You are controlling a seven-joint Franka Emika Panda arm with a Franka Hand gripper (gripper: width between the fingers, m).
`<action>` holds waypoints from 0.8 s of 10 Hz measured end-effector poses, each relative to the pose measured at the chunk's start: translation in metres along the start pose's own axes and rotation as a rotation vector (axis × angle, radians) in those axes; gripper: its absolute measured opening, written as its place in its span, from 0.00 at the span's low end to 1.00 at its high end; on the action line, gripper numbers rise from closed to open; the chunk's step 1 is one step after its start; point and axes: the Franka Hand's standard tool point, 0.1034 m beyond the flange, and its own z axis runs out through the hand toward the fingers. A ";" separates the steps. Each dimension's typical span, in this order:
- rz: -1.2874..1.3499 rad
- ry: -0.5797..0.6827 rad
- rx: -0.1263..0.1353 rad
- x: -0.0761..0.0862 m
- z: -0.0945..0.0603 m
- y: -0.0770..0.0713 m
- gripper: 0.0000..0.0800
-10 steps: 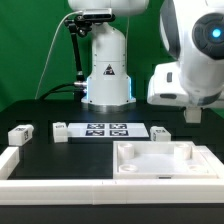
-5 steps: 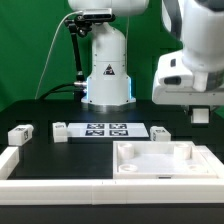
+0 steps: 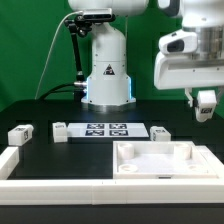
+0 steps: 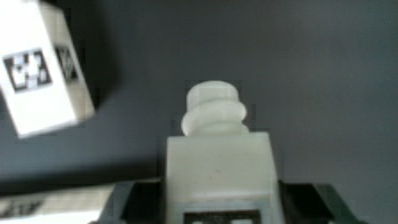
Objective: Assemble one leg
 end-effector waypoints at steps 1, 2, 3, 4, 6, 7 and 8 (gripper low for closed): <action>-0.009 0.114 0.025 0.006 -0.007 -0.003 0.36; 0.008 0.232 0.071 0.003 -0.006 -0.012 0.36; -0.006 0.313 0.108 -0.006 -0.005 -0.020 0.36; -0.016 0.306 0.104 -0.009 -0.003 -0.020 0.36; -0.015 0.307 0.103 -0.007 -0.004 -0.019 0.36; -0.031 0.310 0.099 -0.005 -0.004 -0.017 0.36; -0.118 0.326 0.079 0.006 -0.007 -0.007 0.36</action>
Offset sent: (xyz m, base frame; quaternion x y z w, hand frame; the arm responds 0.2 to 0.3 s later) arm 0.0000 0.0000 0.0000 0.0000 0.1048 0.0000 0.9945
